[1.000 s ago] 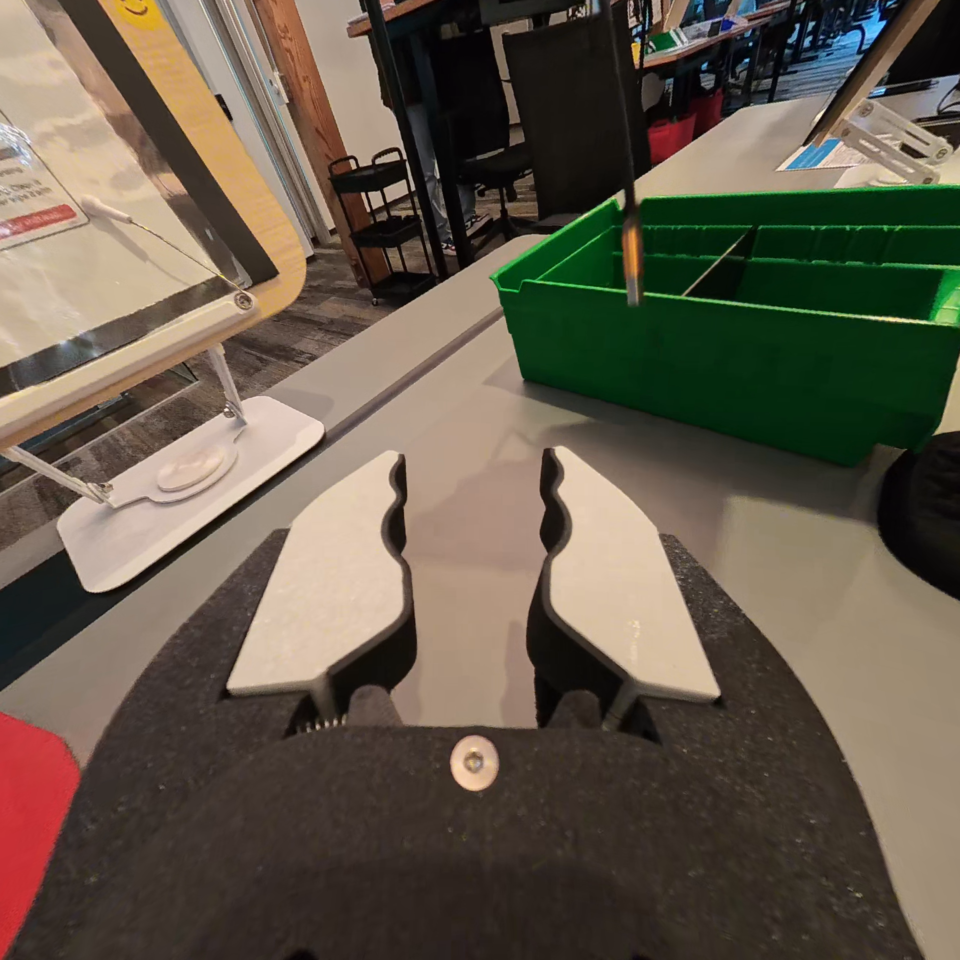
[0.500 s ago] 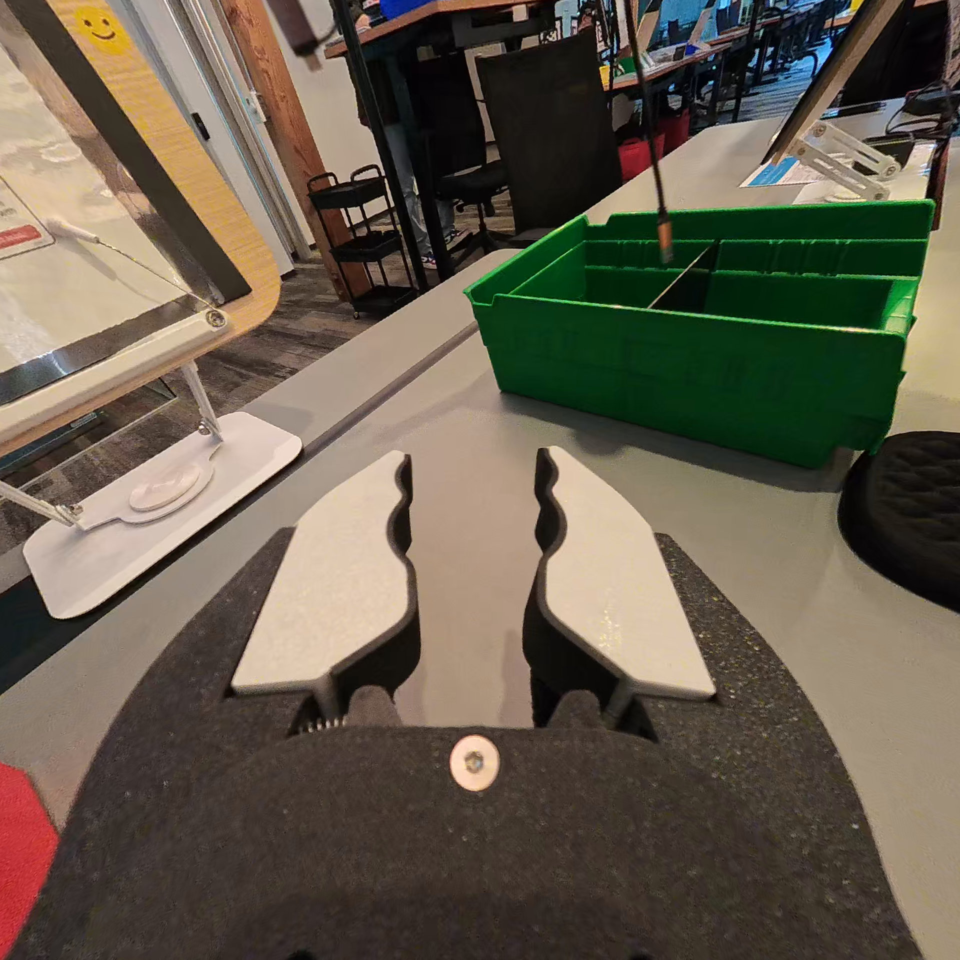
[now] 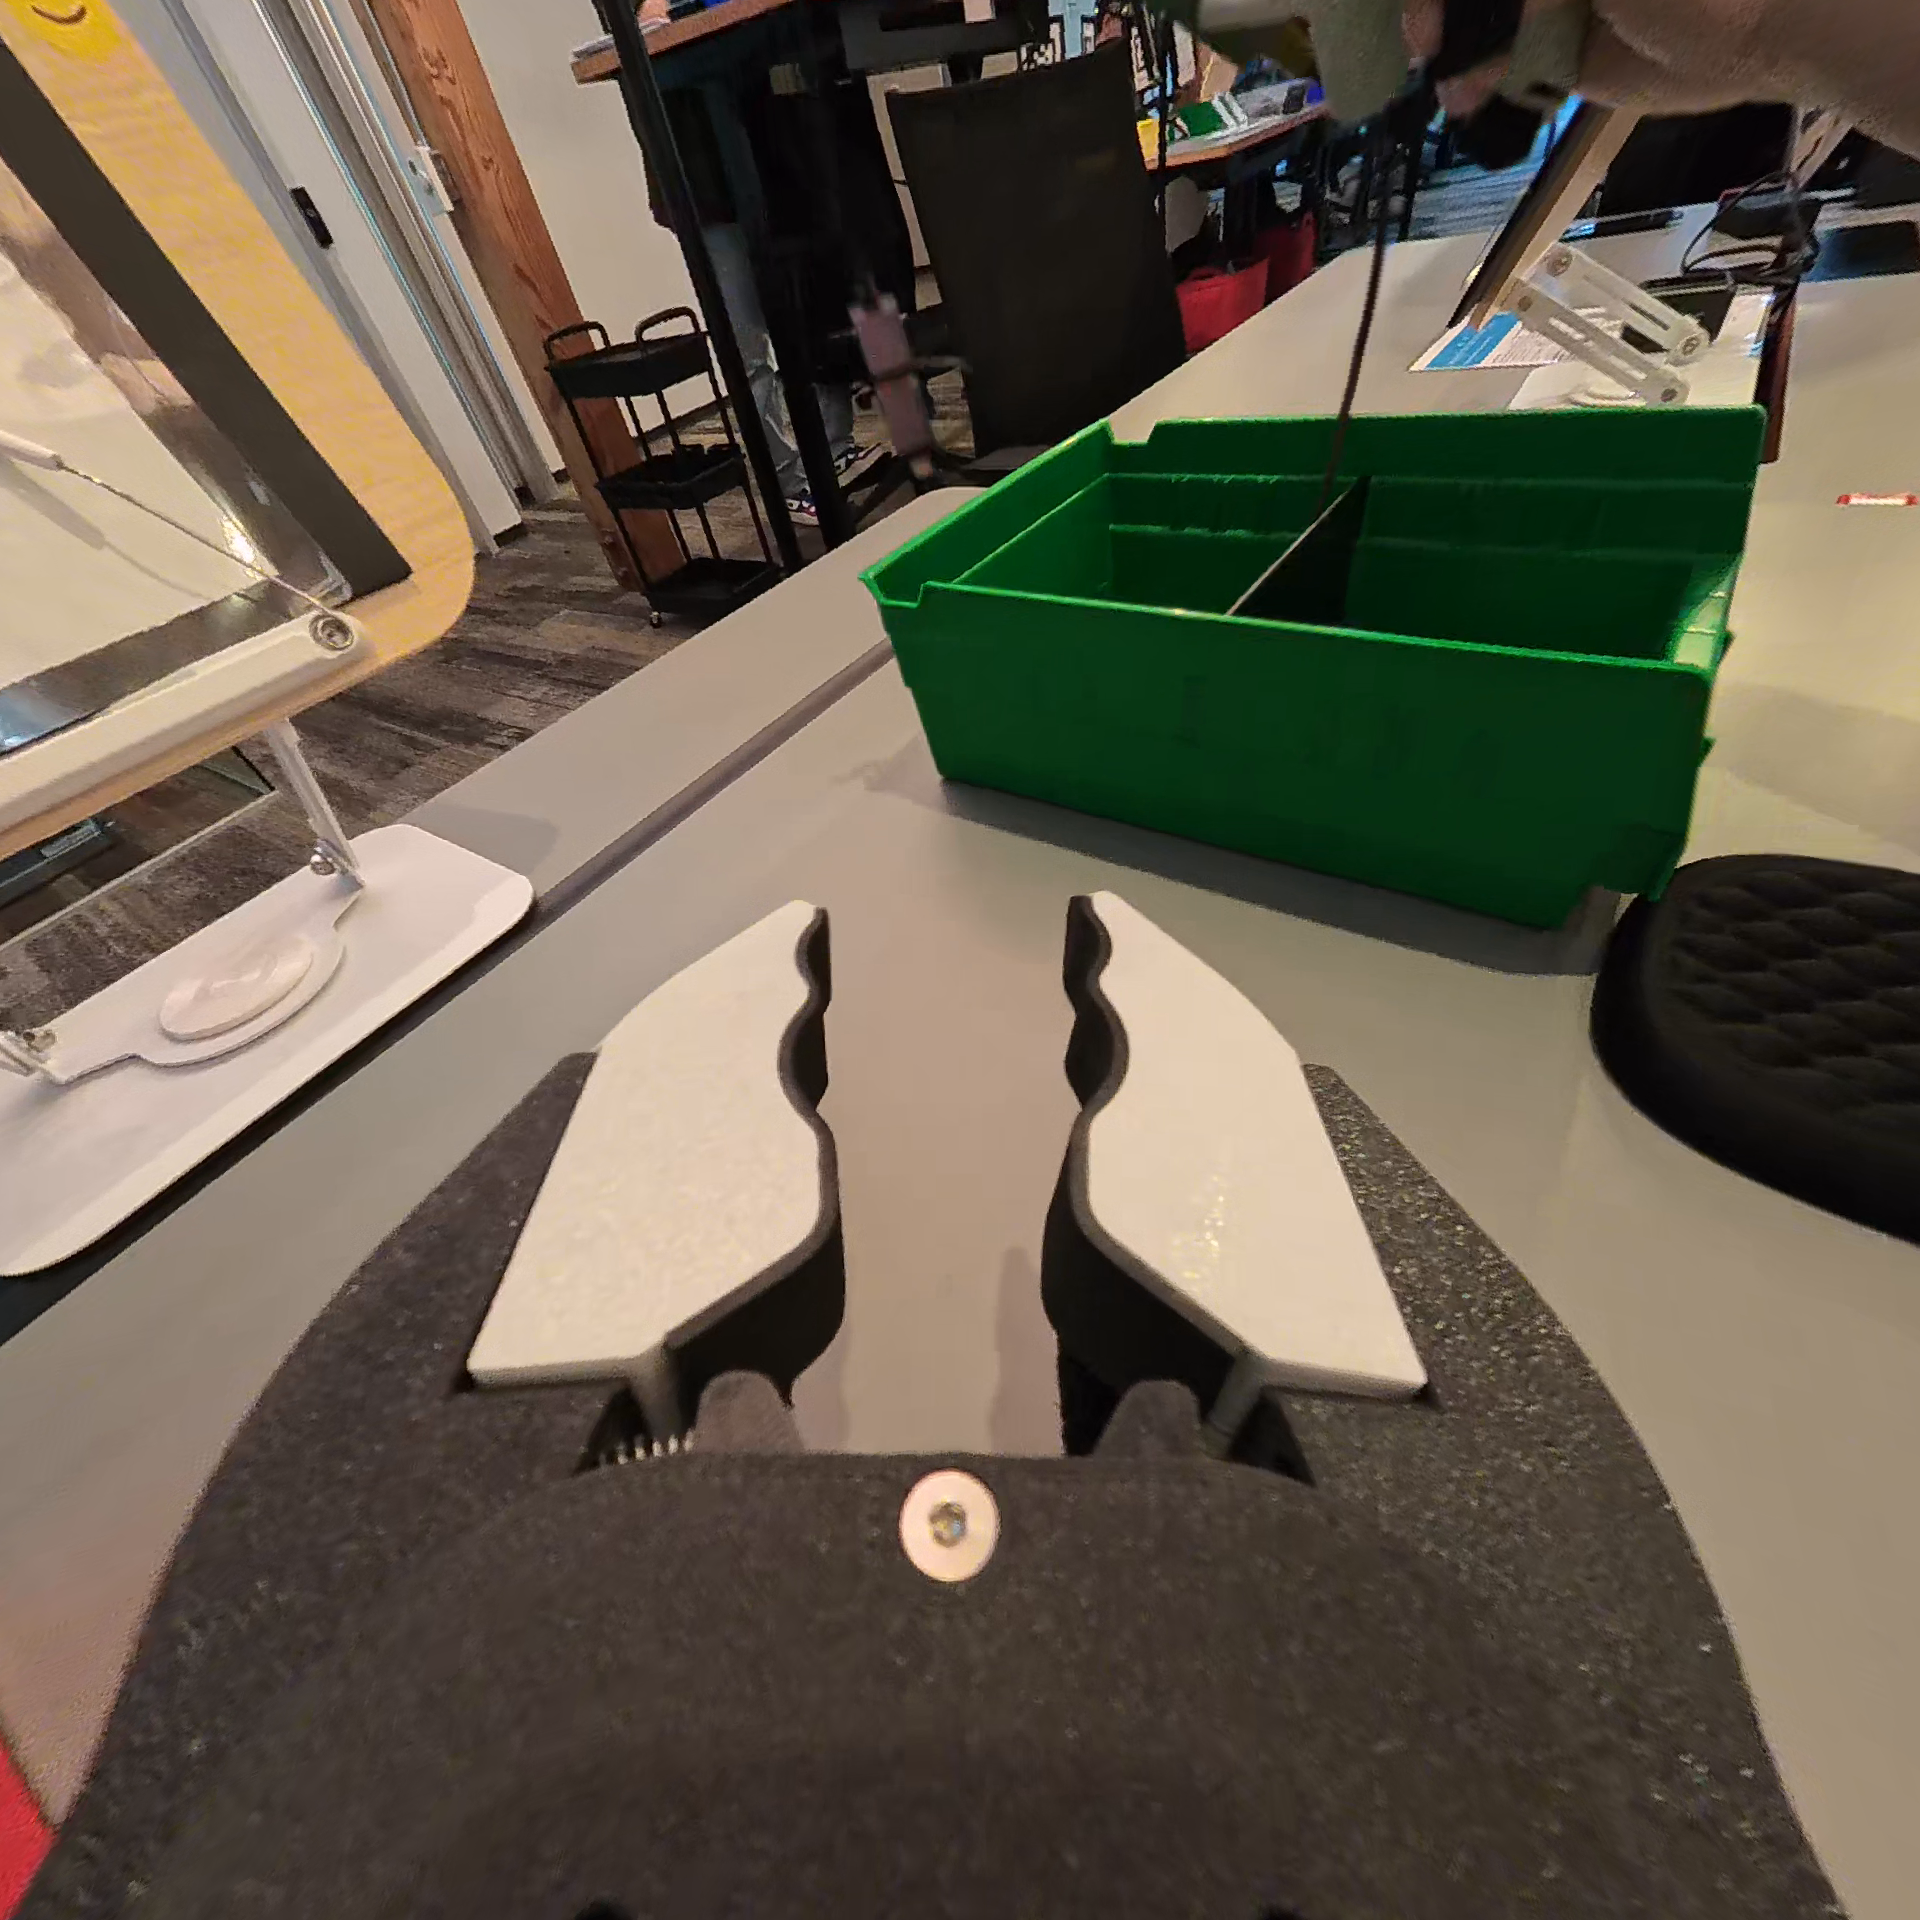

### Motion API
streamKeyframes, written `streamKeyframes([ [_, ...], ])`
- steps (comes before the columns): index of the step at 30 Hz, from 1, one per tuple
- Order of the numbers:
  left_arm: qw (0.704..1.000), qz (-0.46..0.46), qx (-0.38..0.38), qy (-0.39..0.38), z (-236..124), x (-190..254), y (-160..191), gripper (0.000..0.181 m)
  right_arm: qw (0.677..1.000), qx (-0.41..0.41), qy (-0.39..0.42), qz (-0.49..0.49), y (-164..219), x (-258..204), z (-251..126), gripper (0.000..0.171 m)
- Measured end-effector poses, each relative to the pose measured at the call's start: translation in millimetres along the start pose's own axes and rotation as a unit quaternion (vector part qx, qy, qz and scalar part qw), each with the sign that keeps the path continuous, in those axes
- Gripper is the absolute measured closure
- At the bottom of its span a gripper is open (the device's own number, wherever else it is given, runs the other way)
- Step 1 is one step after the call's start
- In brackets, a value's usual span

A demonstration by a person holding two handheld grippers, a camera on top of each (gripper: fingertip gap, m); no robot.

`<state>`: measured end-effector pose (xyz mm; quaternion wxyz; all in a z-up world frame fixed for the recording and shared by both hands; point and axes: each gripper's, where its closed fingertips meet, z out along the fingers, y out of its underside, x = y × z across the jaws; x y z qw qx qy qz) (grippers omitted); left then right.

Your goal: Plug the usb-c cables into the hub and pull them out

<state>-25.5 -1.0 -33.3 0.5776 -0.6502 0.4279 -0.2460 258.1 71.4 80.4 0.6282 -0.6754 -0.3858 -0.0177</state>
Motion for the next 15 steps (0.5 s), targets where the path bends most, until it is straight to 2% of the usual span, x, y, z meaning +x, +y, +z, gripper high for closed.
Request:
streamKeyframes([
  [3, 1.000, 0.008, -0.001, 0.004, 1.0, 4.6, -1.0, 0.139, 0.997, -0.055, -0.050, 0.013, 27.4, -13.8, -8.9, 0.162],
  [7, 1.000, 0.011, -0.006, 0.011, 3.5, 9.7, 1.1, 0.139, 0.968, -0.211, -0.130, -0.044, 73.7, -47.0, -2.2, 0.161],
  [15, 0.999, 0.027, -0.018, 0.012, 5.6, 12.3, 5.3, 0.139, 0.914, -0.314, -0.215, -0.142, 80.1, -82.1, 41.6, 0.161],
])
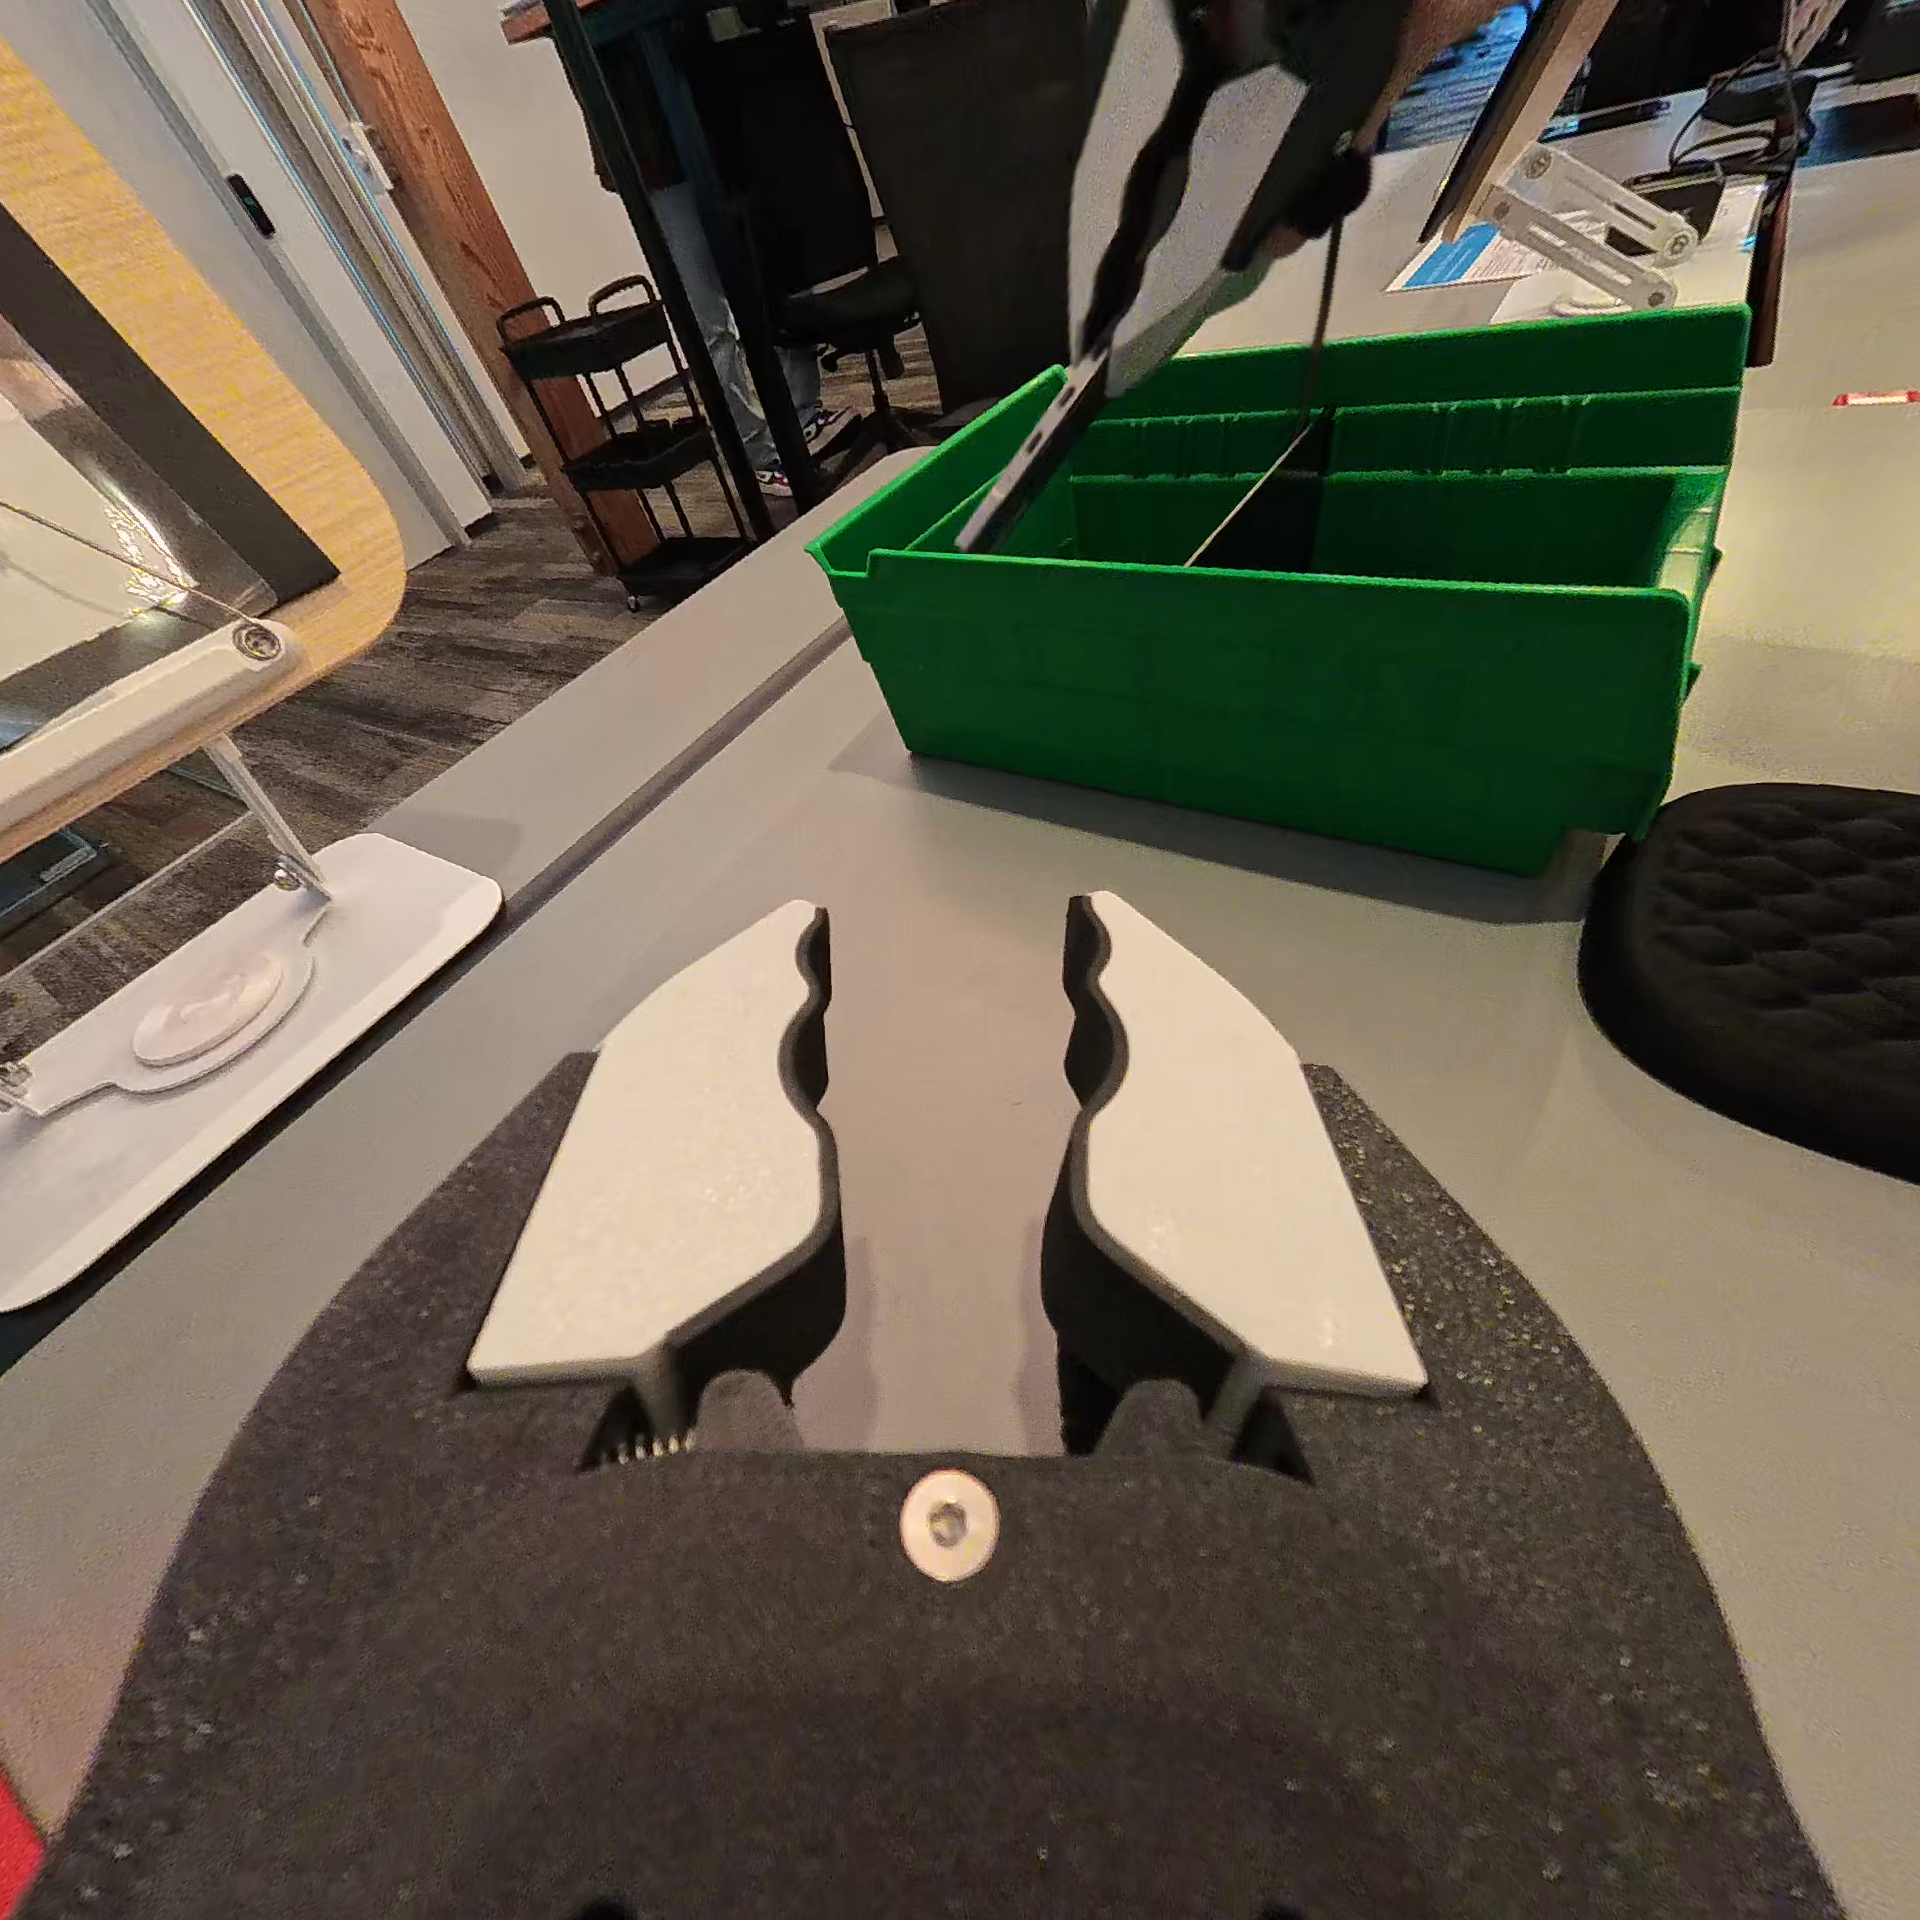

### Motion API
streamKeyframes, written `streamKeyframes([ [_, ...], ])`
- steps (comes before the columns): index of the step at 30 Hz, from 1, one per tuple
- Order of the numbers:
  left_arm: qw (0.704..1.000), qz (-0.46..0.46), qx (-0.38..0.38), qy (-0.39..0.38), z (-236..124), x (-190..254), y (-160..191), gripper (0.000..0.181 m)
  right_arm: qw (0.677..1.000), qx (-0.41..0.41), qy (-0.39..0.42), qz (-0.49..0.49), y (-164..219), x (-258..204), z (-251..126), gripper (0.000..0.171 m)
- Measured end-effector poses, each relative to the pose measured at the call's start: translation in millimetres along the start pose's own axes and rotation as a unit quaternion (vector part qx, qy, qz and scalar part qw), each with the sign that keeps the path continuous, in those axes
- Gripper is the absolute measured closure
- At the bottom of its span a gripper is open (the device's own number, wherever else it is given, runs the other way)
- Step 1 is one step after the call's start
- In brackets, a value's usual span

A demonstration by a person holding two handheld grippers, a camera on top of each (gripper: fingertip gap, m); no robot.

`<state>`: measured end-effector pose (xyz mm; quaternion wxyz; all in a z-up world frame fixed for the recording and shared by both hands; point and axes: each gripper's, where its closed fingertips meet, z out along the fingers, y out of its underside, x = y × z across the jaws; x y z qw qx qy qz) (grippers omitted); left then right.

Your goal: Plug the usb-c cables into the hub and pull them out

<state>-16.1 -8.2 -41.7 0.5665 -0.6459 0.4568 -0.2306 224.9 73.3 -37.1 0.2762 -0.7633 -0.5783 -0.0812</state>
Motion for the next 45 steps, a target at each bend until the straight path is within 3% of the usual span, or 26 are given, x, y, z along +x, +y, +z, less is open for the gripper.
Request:
streamKeyframes([
  [9, 1.000, 0.002, -0.010, -0.014, -0.4, -4.7, 1.5, 0.140, 0.984, -0.143, -0.066, 0.077, 13.7, 27.6, 29.8, 0.155],
  [15, 1.000, 0.010, -0.021, -0.010, 1.2, -1.4, 4.6, 0.140, 0.976, -0.197, -0.038, 0.085, 48.3, 30.8, 60.1, 0.156],
  [19, 0.999, 0.020, -0.033, -0.009, 2.8, 1.9, 7.7, 0.140, 0.978, -0.181, -0.013, 0.103, 53.9, 33.1, 66.6, 0.131],
  [24, 0.999, 0.019, -0.043, -0.010, 4.4, 2.8, 11.1, 0.141, 0.986, -0.138, -0.005, 0.095, 40.9, 45.0, 36.5, 0.127],
  [29, 0.999, 0.014, -0.041, -0.014, 3.8, -0.6, 11.6, 0.141, 0.993, -0.081, 0.013, 0.089, 8.5, 61.1, -17.0, 0.129],
  [31, 0.999, 0.011, -0.040, -0.016, 4.0, -2.1, 12.2, 0.141, 0.995, -0.035, 0.054, 0.079, -16.3, 70.1, -45.7, 0.131],
  [33, 0.999, 0.009, -0.036, -0.020, 4.2, -4.0, 12.6, 0.141, 0.988, 0.066, 0.108, 0.086, -58.7, 75.0, -80.3, 0.130],
  [36, 0.999, 0.004, -0.023, -0.034, 3.4, -8.9, 10.9, 0.140, 0.930, 0.288, 0.186, 0.132, -132.8, 63.9, -147.3, 0.126],
  [39, 0.999, -0.009, 0.001, -0.052, -0.3, -16.3, 5.7, 0.140, 0.820, 0.486, 0.257, 0.158, -182.4, 31.5, -213.7, 0.118],
  [41, 0.998, -0.021, 0.018, -0.061, -4.4, -21.5, 0.7, 0.140, 0.761, 0.561, 0.282, 0.162, -201.3, 5.6, -239.7, 0.119],
  [43, 0.997, -0.028, 0.034, -0.071, -9.8, -27.1, -5.6, 0.139, 0.734, 0.590, 0.286, 0.177, -210.9, -14.6, -243.6, 0.122],
  [45, 0.995, -0.025, 0.053, -0.085, -17.5, -33.2, -14.9, 0.139, 0.710, 0.610, 0.309, 0.166, -217.0, -20.9, -245.7, 0.139],
])
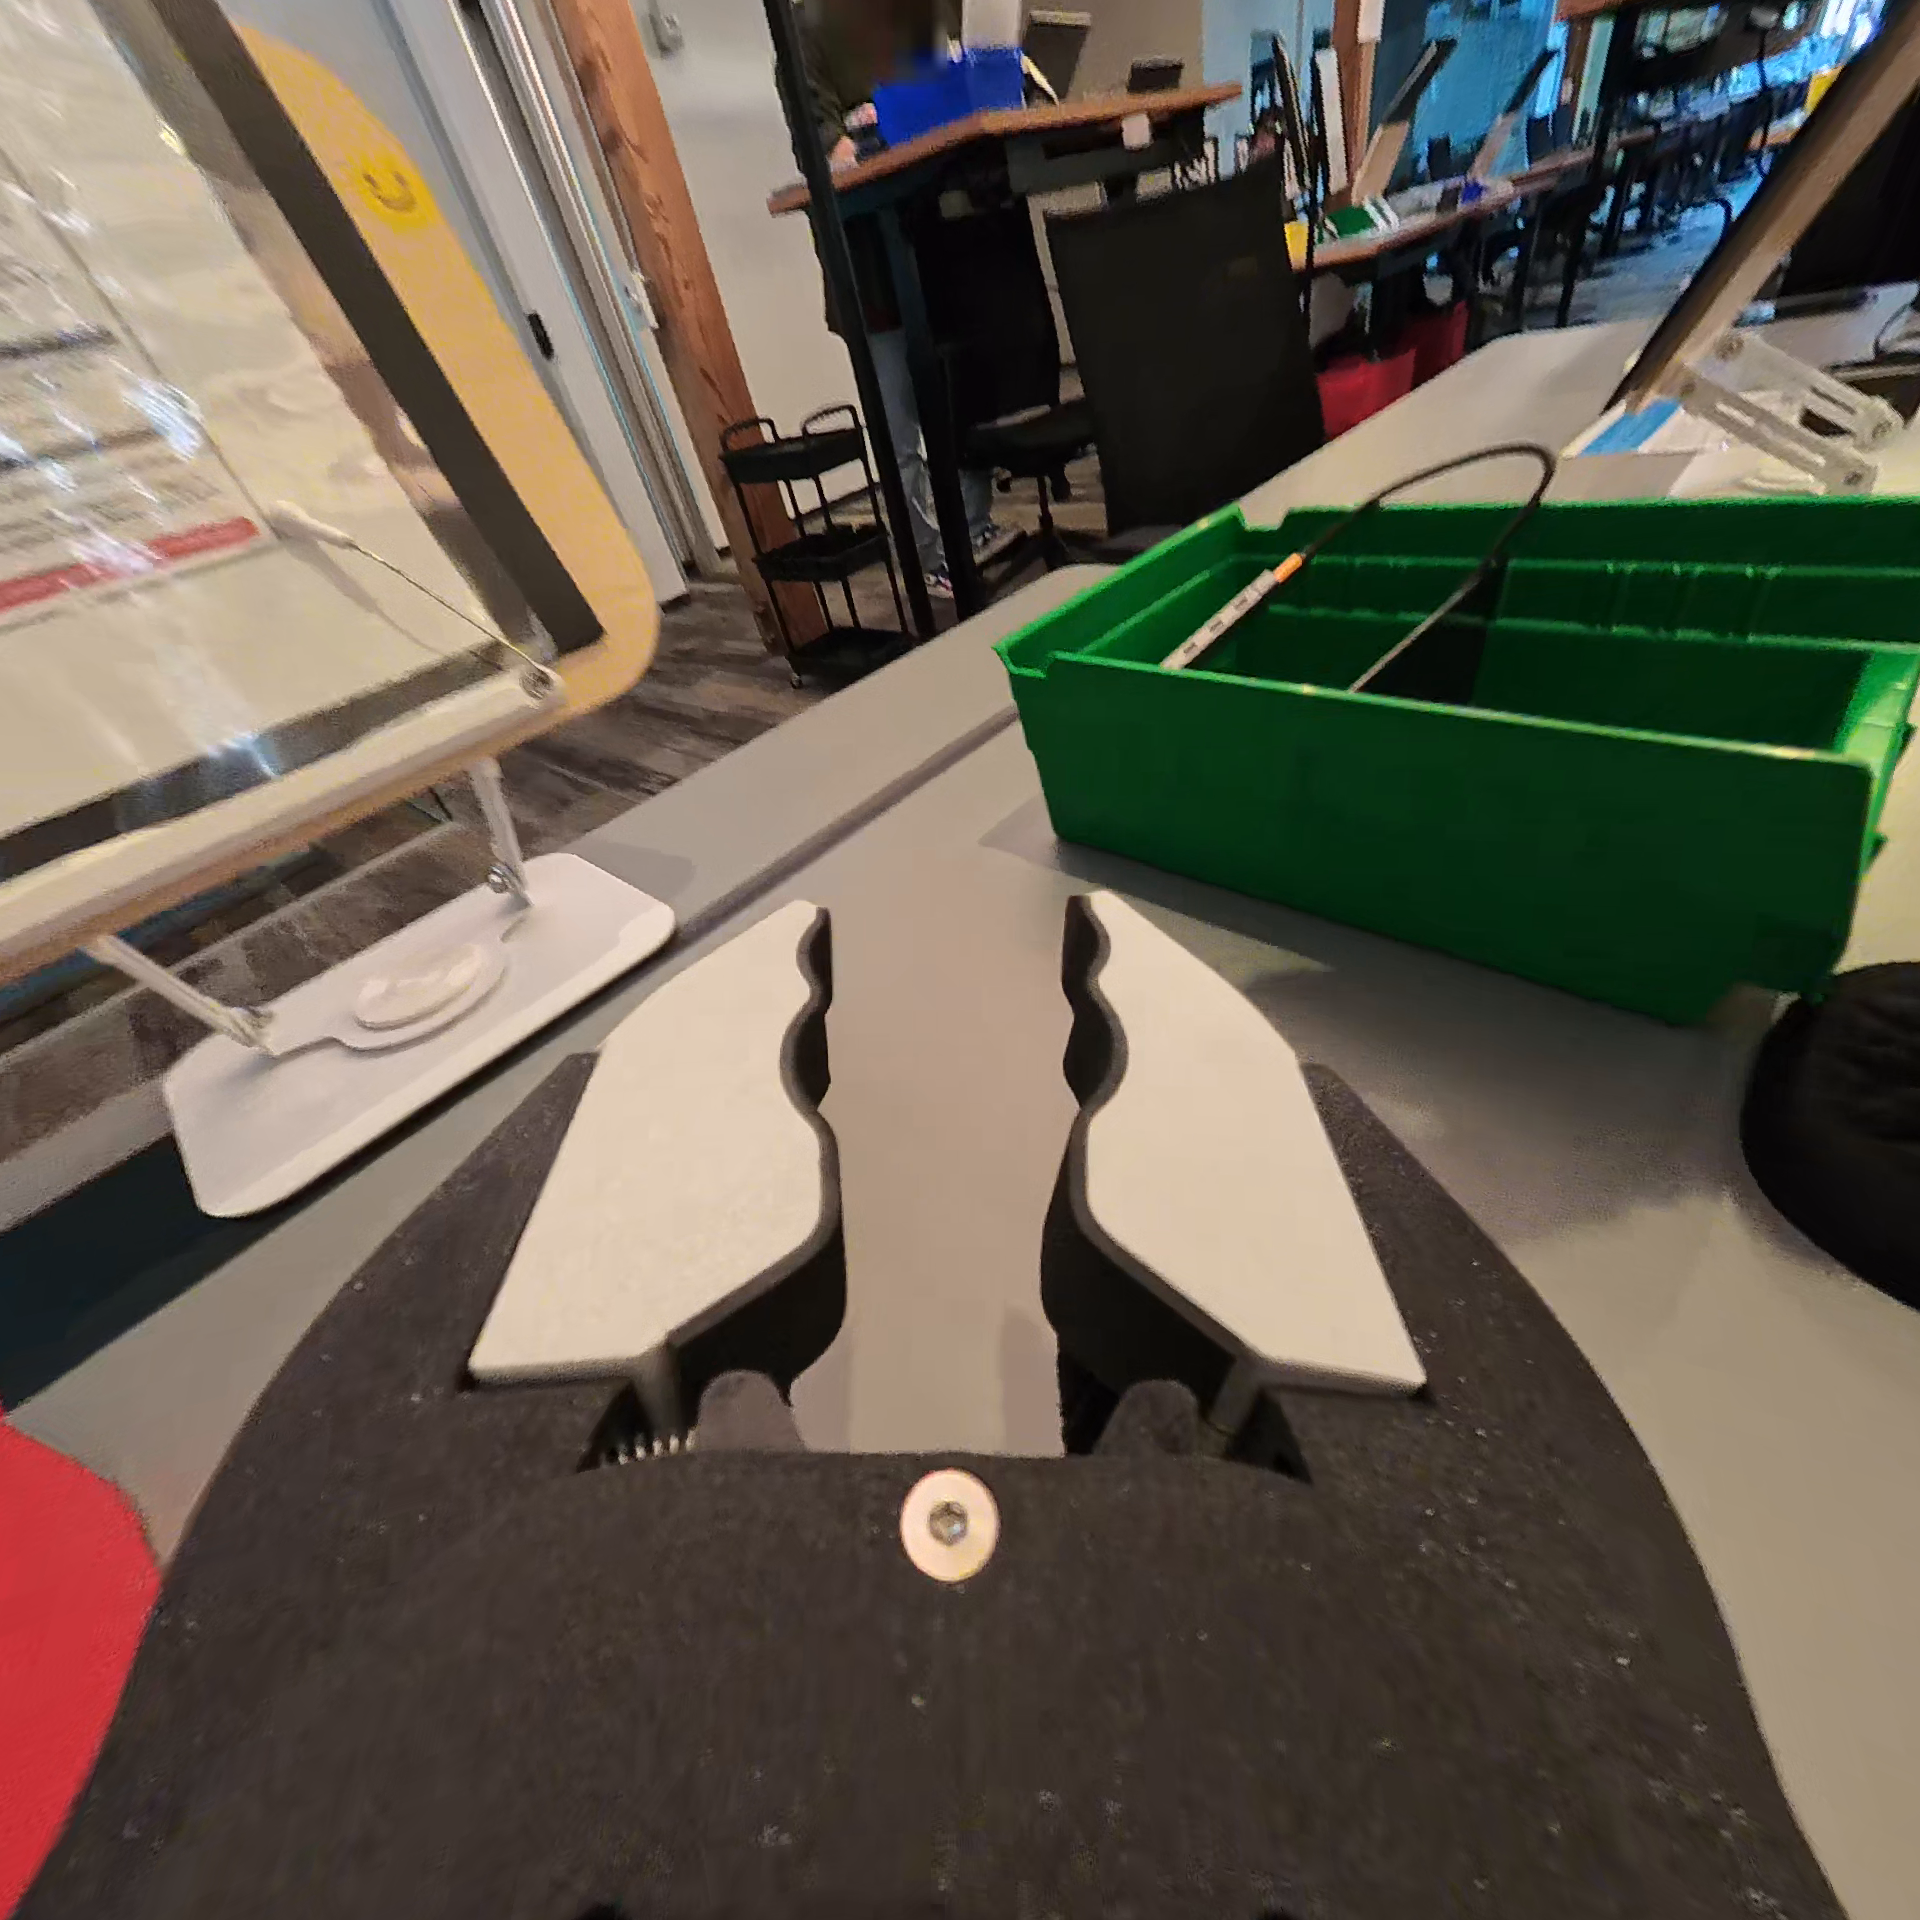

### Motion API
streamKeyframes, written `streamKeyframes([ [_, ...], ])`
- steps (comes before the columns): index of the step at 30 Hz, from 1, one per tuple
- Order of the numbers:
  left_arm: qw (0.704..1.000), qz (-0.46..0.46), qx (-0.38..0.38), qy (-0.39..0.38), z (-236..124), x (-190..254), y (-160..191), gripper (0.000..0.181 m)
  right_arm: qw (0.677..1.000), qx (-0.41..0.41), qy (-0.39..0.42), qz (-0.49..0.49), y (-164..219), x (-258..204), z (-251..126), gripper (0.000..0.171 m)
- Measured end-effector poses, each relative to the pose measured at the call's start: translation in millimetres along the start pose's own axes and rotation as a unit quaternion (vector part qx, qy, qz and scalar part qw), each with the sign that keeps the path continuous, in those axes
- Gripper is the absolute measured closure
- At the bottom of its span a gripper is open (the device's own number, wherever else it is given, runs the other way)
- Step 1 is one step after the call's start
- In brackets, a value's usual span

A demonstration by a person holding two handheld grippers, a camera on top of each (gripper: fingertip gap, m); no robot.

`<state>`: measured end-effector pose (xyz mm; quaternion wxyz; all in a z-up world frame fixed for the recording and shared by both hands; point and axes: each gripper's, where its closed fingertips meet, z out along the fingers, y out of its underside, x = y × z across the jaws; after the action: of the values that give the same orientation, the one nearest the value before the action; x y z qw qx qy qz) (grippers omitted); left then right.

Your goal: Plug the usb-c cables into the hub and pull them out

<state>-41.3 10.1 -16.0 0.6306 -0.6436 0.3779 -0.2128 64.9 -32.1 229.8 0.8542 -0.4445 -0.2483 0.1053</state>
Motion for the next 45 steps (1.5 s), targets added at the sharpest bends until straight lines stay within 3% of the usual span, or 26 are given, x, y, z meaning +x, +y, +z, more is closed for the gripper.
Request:
streamKeyframes([
  [5, 0.999, 0.002, 0.038, -0.038, -26.9, -26.2, -43.3, 0.139, 0.999, -0.032, -0.034, 0.004, 15.1, -10.6, 7.3, 0.139],
  [8, 0.995, 0.024, -0.007, -0.101, -63.2, -70.5, -61.1, 0.139, 0.997, -0.076, -0.024, -0.008, 35.4, 1.1, 6.6, 0.139],
  [11, 0.988, 0.003, -0.067, -0.141, -109.8, -118.0, -52.9, 0.139, 0.993, -0.112, -0.007, -0.030, 49.8, 13.5, 3.5, 0.139],
  [15, 0.967, -0.104, -0.145, -0.185, -160.2, -163.6, -3.6, 0.140, 0.991, -0.125, -0.002, -0.047, 52.3, 21.7, -0.8, 0.139],
  [19, 0.953, -0.172, -0.179, -0.171, -172.5, -159.3, 37.3, 0.152, 0.992, -0.117, 0.003, -0.047, 48.6, 27.1, -3.1, 0.138],
  [24, 0.924, -0.191, -0.287, -0.165, -155.1, -147.8, 92.2, 0.155, 0.991, -0.126, 0.007, -0.045, 53.0, 32.5, -6.1, 0.138],
  [29, 0.907, -0.232, -0.328, -0.125, -133.3, -141.9, 110.9, 0.155, 0.986, -0.154, 0.015, -0.061, 62.3, 38.9, -11.2, 0.138],
  [32, 0.898, -0.224, -0.351, -0.142, -140.0, -147.6, 112.9, 0.155, 0.984, -0.167, 0.014, -0.068, 67.3, 41.5, -12.6, 0.139],
  [37, 0.908, -0.209, -0.314, -0.184, -168.4, -159.6, 89.4, 0.153, 0.982, -0.176, 0.009, -0.072, 74.0, 43.3, -11.1, 0.139],
  [45, 0.920, -0.170, -0.299, -0.190, -219.8, -136.5, 68.5, 0.144, 0.974, -0.201, 0.001, -0.099, 83.7, 39.4, -8.5, 0.138],
])
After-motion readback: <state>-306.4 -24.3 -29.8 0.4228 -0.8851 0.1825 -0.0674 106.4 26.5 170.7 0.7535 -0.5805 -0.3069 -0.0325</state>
